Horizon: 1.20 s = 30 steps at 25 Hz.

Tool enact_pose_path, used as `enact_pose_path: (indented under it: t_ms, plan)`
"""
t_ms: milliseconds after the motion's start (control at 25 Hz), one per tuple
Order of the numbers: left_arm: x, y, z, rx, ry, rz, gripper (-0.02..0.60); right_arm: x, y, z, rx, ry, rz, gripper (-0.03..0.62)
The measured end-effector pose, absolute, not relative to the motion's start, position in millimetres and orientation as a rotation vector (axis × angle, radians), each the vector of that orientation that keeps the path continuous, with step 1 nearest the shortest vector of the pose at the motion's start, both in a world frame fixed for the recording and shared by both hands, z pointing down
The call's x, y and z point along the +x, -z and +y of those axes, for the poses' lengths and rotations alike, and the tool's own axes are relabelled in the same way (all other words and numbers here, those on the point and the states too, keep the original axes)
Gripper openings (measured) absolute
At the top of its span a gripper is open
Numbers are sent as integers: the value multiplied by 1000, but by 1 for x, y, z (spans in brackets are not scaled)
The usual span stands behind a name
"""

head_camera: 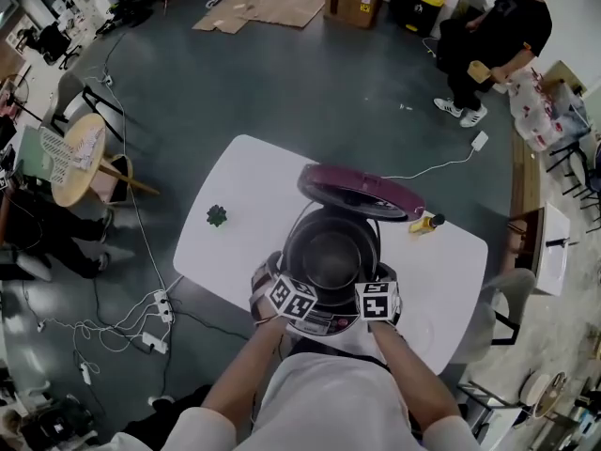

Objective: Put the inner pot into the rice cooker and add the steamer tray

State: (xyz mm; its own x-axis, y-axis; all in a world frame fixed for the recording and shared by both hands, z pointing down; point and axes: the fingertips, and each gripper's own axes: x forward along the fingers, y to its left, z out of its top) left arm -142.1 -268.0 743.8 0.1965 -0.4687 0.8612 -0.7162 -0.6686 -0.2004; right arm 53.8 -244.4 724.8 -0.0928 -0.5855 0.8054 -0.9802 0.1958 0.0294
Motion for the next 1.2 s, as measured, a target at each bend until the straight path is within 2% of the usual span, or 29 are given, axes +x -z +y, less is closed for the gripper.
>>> enact_pose_path:
  t_ms: [440, 720, 1200]
  plan:
    - [-148, -744, -267, 2212, -1314, -1091, 380, 58, -717, -243, 1482, -628, -1744, 198]
    - [-151, -724, -255, 2235, -1147, -1070, 319, 50, -704, -240, 1508, -596, -1789, 199]
    - [-138, -682, -240, 2354, -976, -1015, 283, 45, -666, -217, 1616, -553, -1855, 198]
